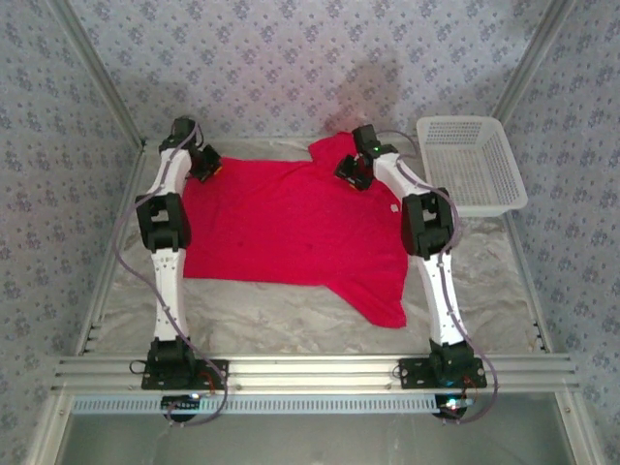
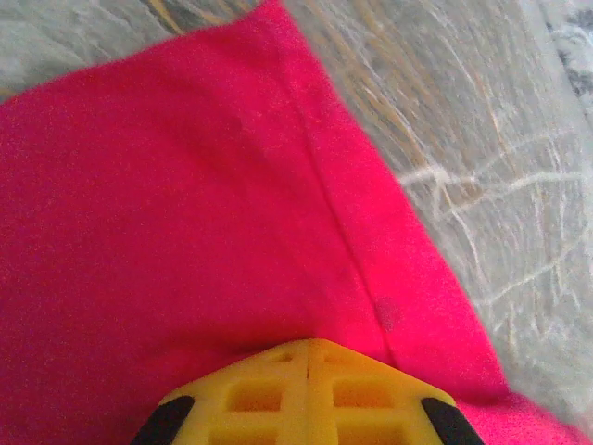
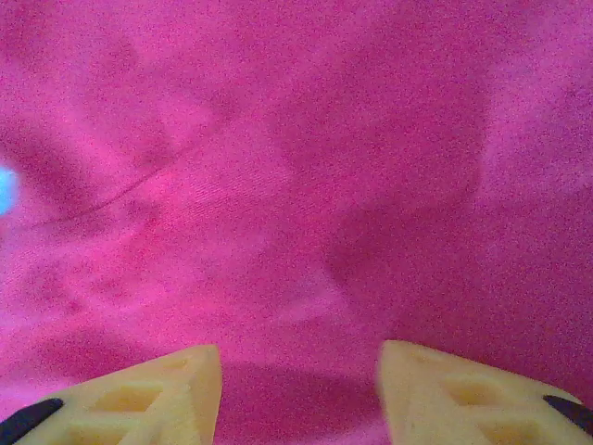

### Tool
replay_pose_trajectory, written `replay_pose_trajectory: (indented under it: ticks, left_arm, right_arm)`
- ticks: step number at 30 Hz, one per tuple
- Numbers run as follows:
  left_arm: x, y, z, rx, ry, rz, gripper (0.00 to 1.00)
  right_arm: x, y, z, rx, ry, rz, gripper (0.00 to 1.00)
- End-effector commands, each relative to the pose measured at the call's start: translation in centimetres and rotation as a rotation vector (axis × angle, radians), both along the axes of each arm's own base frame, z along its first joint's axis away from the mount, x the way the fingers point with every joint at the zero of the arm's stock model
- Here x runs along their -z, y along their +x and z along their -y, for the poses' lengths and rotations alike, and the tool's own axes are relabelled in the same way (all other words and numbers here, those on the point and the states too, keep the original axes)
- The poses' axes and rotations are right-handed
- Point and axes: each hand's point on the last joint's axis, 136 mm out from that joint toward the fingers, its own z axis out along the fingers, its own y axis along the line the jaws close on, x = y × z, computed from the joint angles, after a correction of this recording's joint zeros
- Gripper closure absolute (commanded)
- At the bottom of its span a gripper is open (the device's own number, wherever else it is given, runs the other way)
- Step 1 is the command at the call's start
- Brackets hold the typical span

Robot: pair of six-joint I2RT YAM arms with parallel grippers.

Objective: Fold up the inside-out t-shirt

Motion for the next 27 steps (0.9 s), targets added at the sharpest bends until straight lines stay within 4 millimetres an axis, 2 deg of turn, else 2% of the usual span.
replay_pose_trajectory:
  ticks: [1,5,8,10,13,15,16,18,20,24,27]
  left_arm:
    - [2.3,-2.3,-4.7,-0.115,-0.033,-0.135,1.0]
    - [2.6,-3.9,-8.4,-0.189,0.014,-0.179,1.0]
    - [1.1,-3.9,-9.6,-0.214,0.035,-0.153,1.0]
    - [-0.8,-3.5,-9.4,-0.201,0.049,-0.119,1.0]
    - [-5.3,-3.6,-8.6,-0.154,0.096,-0.067,1.0]
    - [-8.9,-5.1,-7.8,-0.116,0.178,-0.054,0.97]
    - [-10.2,-6.1,-7.6,-0.105,0.22,-0.056,0.95]
    - [-12.6,-9.5,-6.8,-0.088,0.293,-0.06,0.91]
    - [-13.0,-13.6,-6.3,-0.101,0.291,-0.062,0.86]
    - [-11.2,-23.6,-6.4,-0.192,0.188,-0.099,0.83]
    - [-9.1,-29.9,-6.9,-0.233,0.124,-0.155,0.81]
  right_arm:
    - [1.9,-0.7,2.4,0.084,0.005,-0.109,0.49]
    - [2.9,-1.1,5.4,0.139,-0.041,-0.139,0.5]
    - [2.3,-1.1,5.6,0.136,-0.034,-0.137,0.51]
    - [0.8,-0.8,5.4,0.113,-0.027,-0.112,0.51]
    - [-3.4,-0.2,4.4,0.052,0.016,-0.036,0.48]
    - [-7.0,-1.0,3.7,-0.008,0.033,0.014,0.45]
    - [-8.0,-2.0,3.6,-0.033,0.026,0.018,0.44]
    - [-9.5,-5.6,3.6,-0.073,-0.008,-0.007,0.42]
    - [-9.4,-9.9,3.8,-0.113,-0.037,-0.028,0.41]
    - [-7.6,-19.5,5.2,-0.134,-0.094,-0.098,0.4]
    - [-6.2,-26.3,6.3,-0.172,-0.163,-0.152,0.4]
